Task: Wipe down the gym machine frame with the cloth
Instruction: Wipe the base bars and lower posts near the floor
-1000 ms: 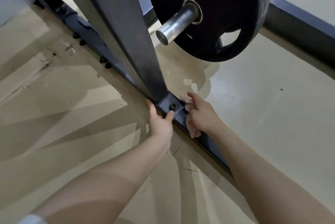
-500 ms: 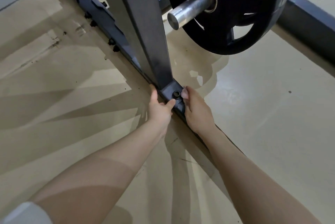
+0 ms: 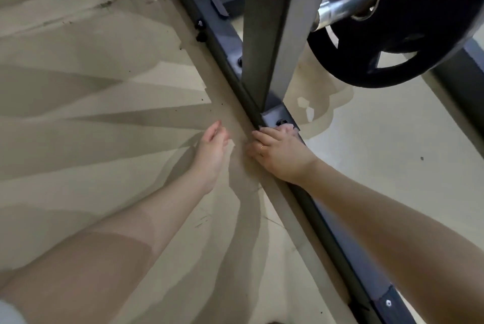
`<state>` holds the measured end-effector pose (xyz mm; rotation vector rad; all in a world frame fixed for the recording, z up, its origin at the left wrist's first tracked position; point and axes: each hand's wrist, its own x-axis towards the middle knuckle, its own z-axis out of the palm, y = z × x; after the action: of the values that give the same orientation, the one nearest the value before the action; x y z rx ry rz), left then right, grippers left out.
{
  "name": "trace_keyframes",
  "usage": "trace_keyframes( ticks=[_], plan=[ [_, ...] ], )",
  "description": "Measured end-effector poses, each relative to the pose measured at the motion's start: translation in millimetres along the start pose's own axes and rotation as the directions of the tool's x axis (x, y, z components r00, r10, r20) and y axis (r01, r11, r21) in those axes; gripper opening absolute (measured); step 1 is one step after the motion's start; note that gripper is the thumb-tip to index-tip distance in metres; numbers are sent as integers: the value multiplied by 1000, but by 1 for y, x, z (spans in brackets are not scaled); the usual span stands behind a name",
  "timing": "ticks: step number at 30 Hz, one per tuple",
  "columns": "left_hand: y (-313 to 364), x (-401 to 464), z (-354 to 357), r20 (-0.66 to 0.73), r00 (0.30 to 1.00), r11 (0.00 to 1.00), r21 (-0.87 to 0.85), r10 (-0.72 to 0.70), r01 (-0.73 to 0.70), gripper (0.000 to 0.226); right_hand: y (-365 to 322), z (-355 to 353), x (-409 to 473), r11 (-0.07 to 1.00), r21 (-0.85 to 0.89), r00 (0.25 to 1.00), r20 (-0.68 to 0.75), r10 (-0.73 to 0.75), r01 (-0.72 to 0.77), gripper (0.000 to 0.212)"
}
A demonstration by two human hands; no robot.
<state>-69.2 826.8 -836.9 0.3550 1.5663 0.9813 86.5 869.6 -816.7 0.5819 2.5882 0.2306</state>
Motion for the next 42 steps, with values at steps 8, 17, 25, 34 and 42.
trace_keyframes(
  ticks=[8,17,25,34,42],
  plan=[
    [-12,-7,-20,27,1000,999,49,2,-3,36,-10,25,-19,994,-55,961,264,-77,95,41],
    [-11,-18,8,95,995,996,93,-5,-4,30,-26,24,-73,960,256,983,171,67,-110,45],
    [-10,-16,42,204,979,979,202,-19,-24,42,-17,28,-95,886,446,962,-163,220,-127,44],
    [-3,-6,75,155,983,981,184,-98,69,58,-21,31,-52,58,894,540,216,813,-445,46],
    [3,0,78,117,987,987,125,-114,99,57,-32,21,-35,-146,814,262,342,903,-562,33]
  ],
)
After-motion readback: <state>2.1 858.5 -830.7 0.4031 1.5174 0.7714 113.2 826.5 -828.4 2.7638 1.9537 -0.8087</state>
